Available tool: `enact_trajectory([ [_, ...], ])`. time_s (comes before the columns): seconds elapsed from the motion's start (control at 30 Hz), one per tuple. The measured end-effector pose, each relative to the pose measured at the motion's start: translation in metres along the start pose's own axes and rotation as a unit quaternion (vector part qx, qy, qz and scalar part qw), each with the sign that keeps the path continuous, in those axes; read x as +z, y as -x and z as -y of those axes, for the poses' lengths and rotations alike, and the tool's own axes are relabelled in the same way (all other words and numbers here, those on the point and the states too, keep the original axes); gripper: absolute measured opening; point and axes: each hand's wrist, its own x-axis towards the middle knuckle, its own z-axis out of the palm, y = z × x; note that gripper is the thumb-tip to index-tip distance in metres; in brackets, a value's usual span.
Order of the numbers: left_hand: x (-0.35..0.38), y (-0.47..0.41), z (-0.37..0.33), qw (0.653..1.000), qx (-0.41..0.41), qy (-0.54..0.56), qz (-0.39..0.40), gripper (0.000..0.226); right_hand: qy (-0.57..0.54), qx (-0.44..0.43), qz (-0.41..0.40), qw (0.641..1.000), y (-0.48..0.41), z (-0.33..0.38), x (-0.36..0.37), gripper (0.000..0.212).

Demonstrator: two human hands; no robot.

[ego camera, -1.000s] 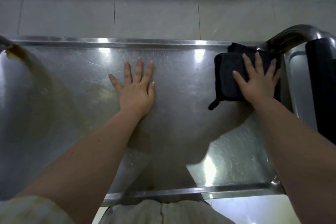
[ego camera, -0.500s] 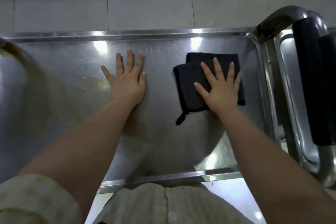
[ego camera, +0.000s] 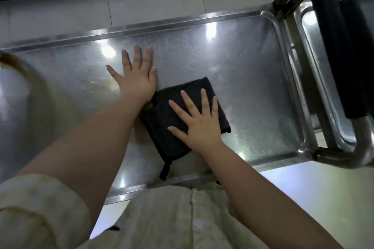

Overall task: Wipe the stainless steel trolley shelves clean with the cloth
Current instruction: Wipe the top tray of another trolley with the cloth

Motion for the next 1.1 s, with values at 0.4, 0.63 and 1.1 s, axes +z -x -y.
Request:
enact_trajectory([
  [0.4, -0.003, 0.045, 0.021, 0.994, 0.098, 0.025, -0.032, 0.052, 0.024, 0.280, 0.010, 0.960, 0.048, -0.183, -0.024, 0.076],
  [0.63, 0.018, 0.122, 0.066, 0.998, 0.047, -0.038, 0.023, 0.056, -0.020, 0.277, 0.023, 0.960, 0.049, -0.130, -0.022, 0.079],
  [1.1, 0.022, 0.123, 0.064, 0.998, 0.054, -0.028, 0.015, 0.053, -0.002, 0.197, 0.005, 0.980, 0.104, -0.093, 0.003, 0.076],
])
